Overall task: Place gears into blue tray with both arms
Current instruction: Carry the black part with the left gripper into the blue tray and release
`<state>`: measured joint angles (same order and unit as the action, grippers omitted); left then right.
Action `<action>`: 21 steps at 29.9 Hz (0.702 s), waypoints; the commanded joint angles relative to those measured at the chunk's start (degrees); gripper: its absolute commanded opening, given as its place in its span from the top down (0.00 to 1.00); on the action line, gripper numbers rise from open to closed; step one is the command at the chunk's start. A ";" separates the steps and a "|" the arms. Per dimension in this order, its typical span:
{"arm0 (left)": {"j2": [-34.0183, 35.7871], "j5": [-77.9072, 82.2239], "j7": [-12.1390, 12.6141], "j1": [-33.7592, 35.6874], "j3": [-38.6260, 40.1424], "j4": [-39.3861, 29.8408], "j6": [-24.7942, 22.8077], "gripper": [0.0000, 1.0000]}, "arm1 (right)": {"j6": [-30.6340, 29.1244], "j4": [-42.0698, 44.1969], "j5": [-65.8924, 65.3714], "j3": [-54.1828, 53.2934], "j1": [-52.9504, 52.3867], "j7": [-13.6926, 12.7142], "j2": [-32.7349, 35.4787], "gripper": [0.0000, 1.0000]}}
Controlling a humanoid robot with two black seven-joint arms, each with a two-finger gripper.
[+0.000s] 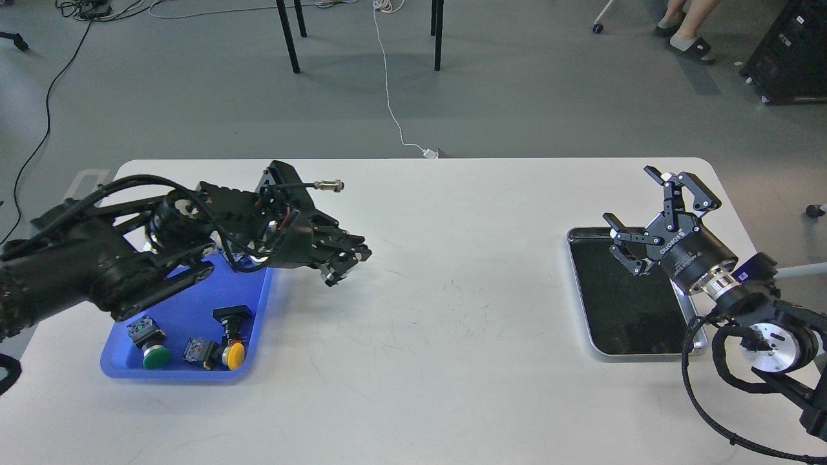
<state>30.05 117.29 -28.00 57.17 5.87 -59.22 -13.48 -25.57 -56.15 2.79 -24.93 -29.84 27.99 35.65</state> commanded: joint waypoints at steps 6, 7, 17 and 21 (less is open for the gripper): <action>16.00 -3.82 0.00 -5.05 -0.24 -1.34 -0.84 0.87 | -0.01 -0.01 -0.15 0.32 -0.13 0.01 -0.49 0.05; 16.53 -3.91 0.00 -5.49 -0.24 -0.99 -0.76 0.87 | -0.01 -0.01 -0.15 0.32 -0.04 0.01 -0.58 0.05; 17.06 -3.64 0.00 -8.13 -0.33 2.53 -0.58 0.86 | 0.08 -0.01 -0.24 0.41 -0.04 0.01 -0.58 0.04; 17.14 -3.73 0.00 -9.97 -0.33 4.37 -0.49 0.85 | 0.08 -0.01 -0.24 0.41 0.04 0.01 -0.49 0.04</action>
<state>47.10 113.55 -28.01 48.83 5.53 -56.13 -14.05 -25.50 -56.16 2.55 -24.52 -29.88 28.00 35.07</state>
